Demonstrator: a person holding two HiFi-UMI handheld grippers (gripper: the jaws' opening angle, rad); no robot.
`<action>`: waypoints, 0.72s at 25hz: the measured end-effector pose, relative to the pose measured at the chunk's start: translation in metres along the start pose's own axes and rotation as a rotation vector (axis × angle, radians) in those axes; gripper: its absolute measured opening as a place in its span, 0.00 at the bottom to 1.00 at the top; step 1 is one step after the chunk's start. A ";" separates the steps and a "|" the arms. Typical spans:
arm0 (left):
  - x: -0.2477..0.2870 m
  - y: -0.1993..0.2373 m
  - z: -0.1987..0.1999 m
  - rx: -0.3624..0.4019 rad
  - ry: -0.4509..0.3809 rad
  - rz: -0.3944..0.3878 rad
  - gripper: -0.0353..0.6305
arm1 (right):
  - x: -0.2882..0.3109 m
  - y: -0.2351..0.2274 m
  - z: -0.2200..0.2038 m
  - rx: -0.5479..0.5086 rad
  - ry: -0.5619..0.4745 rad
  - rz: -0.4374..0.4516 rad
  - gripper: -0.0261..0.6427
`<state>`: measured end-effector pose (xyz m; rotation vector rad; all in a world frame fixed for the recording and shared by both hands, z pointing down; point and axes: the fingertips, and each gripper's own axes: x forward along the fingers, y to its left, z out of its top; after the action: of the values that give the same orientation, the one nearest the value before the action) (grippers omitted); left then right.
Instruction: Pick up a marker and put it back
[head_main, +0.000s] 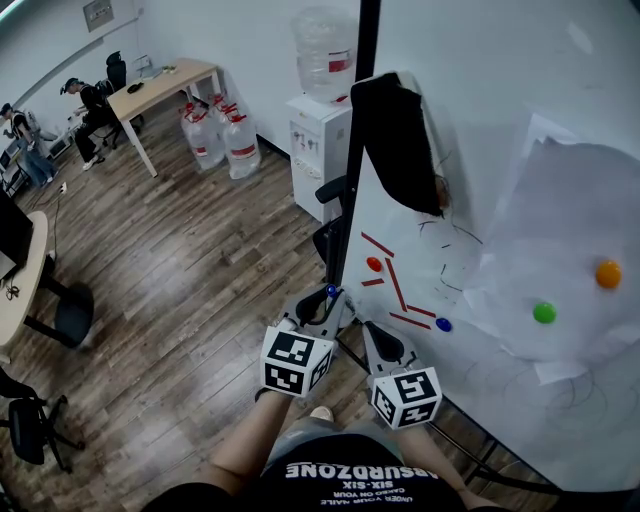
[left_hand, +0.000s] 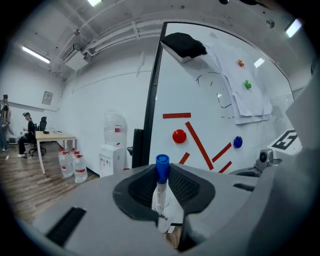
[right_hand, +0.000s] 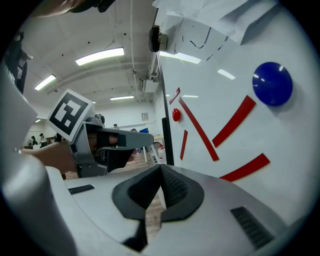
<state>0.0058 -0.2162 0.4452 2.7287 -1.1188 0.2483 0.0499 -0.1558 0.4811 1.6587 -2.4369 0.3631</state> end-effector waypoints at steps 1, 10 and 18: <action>-0.002 -0.001 0.003 0.003 -0.006 -0.001 0.17 | 0.000 0.001 0.000 0.000 0.000 0.001 0.04; -0.016 -0.002 0.017 0.007 -0.045 -0.001 0.17 | 0.001 0.009 0.000 -0.006 0.000 0.011 0.04; -0.029 0.006 0.021 0.005 -0.062 0.023 0.17 | 0.005 0.018 0.001 -0.018 0.002 0.033 0.04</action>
<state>-0.0166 -0.2055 0.4196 2.7470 -1.1680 0.1706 0.0312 -0.1539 0.4794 1.6122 -2.4611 0.3468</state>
